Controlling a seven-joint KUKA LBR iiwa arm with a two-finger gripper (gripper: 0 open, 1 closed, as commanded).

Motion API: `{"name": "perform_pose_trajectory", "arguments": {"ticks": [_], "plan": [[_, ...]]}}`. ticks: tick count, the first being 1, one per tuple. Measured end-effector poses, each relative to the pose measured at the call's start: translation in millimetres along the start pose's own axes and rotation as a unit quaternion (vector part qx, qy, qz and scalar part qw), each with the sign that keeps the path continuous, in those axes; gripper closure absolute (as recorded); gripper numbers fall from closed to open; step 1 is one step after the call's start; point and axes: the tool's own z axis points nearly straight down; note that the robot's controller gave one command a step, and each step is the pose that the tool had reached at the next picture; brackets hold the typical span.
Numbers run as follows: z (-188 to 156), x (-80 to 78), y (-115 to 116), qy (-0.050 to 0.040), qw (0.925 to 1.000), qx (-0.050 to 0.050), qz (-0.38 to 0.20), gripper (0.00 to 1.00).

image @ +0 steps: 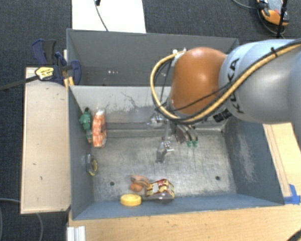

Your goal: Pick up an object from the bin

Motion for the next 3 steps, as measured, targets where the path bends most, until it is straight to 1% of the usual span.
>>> {"name": "perform_pose_trajectory", "arguments": {"ticks": [1,2,3], "plan": [[21.6,32.8,25.6,0.002,0.998,0.0,-0.062,0.0],[35.2,45.1,40.1,0.0015,0.9909,0.0,-0.135,0.0],[65.4,57.4,50.1,-0.0005,0.9759,-0.001,-0.218,0.0]]}}
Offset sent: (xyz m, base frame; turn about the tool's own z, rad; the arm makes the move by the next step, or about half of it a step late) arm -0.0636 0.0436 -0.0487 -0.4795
